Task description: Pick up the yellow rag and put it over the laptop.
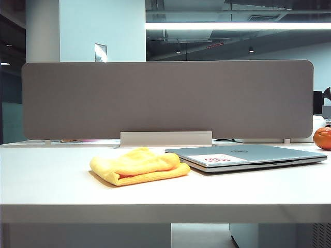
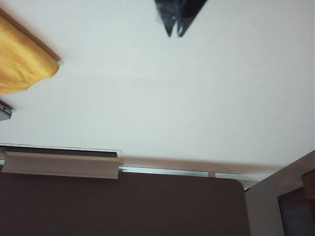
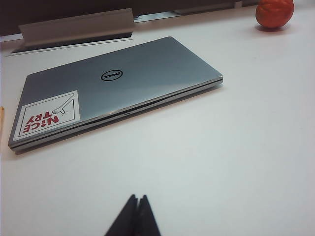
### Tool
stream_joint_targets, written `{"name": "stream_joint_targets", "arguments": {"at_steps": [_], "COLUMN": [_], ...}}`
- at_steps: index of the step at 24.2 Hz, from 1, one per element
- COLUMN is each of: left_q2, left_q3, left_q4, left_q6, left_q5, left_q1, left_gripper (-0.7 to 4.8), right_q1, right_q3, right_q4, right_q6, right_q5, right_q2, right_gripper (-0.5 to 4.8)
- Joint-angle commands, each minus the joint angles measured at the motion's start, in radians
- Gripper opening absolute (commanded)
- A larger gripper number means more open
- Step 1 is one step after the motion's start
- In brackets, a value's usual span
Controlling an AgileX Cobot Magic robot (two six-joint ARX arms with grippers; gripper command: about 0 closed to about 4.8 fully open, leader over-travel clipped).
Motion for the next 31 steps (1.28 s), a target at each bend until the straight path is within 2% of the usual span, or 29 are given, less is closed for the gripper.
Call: {"name": "stream_joint_targets", "arguments": {"at_steps": [1, 17, 19, 20, 23, 24, 29, 31], "left_q2": [0.001, 0.001, 0.001, 0.001, 0.001, 0.001, 0.001, 0.001], "left_q3": [0.003, 0.003, 0.003, 0.003, 0.003, 0.003, 0.003, 0.003], "left_q4": [0.006, 0.006, 0.006, 0.006, 0.006, 0.006, 0.004, 0.019], "left_q6": [0.0, 0.0, 0.0, 0.0, 0.0, 0.0, 0.0, 0.0], "left_q5": [-0.002, -0.002, -0.002, -0.002, -0.002, -0.002, -0.002, -0.002], "left_q1": [-0.001, -0.001, -0.001, -0.001, -0.001, -0.001, -0.001, -0.001], "left_gripper": [-0.06, -0.06, -0.06, -0.06, -0.06, -0.06, -0.06, -0.06], "right_q1": [0.0, 0.001, 0.002, 0.002, 0.002, 0.002, 0.002, 0.002], "right_q3": [-0.006, -0.006, -0.005, -0.005, -0.005, -0.005, -0.005, -0.005], "right_q4": [0.013, 0.017, 0.027, 0.041, 0.063, 0.071, 0.092, 0.093], "right_q6": [-0.001, 0.001, 0.059, 0.087, 0.087, 0.088, 0.158, 0.158], "right_q5": [-0.002, -0.023, -0.112, -0.2, -0.4, -0.433, -0.742, -0.788], "right_q2": [-0.001, -0.001, -0.001, -0.001, -0.001, -0.001, -0.001, -0.001], "right_gripper": [0.0, 0.0, 0.0, 0.0, 0.0, 0.0, 0.0, -0.01]}}
